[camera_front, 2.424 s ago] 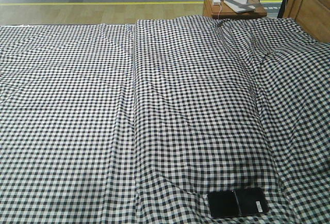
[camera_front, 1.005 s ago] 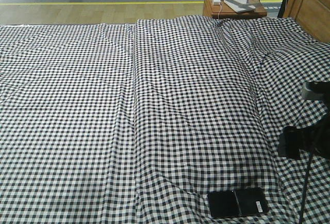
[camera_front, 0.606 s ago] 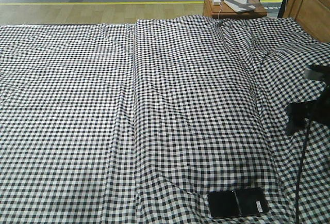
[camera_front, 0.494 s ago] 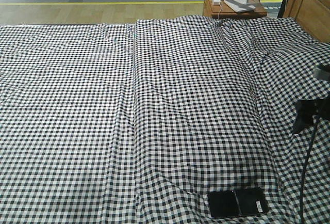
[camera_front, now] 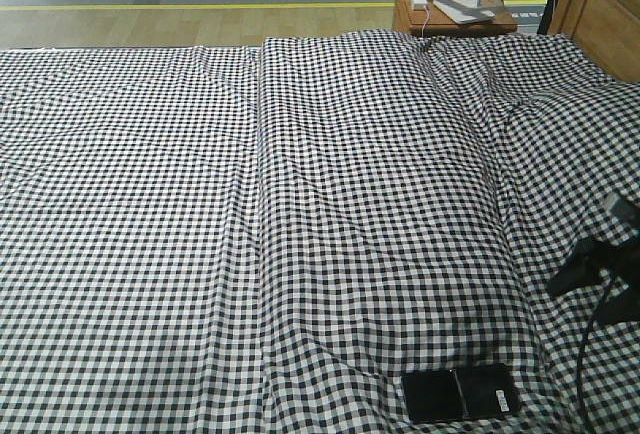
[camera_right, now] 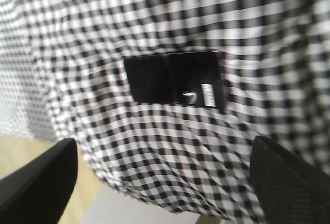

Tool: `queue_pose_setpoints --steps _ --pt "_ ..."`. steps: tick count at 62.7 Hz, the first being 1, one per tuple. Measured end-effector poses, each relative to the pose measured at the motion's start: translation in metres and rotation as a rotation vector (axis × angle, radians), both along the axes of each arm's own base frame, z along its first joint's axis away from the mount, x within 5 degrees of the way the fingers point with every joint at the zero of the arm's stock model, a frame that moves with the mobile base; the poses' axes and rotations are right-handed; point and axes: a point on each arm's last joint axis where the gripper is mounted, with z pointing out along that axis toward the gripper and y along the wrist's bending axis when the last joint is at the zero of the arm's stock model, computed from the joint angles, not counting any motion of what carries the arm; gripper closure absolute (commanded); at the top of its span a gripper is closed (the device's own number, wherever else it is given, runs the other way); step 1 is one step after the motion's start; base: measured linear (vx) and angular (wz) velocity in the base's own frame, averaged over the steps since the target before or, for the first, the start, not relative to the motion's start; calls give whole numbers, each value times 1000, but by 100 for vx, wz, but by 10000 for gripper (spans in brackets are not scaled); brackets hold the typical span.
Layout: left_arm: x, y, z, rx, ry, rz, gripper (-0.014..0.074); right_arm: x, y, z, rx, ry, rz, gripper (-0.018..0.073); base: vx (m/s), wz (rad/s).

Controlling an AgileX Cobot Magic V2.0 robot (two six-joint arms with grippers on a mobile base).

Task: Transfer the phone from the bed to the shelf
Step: 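Lower the right gripper toward the black phone on the bed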

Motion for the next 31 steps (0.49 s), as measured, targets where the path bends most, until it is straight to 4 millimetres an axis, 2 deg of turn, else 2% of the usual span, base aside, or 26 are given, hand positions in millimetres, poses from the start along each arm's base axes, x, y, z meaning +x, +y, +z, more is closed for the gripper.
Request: queue_pose_setpoints --steps 13,31 --pt "0 0 0 0 0 0 595 0 9 -49 134 6 40 -61 0 0" --pt "0 0 0 0 0 0 595 -7 15 -117 228 49 94 -50 0 0"
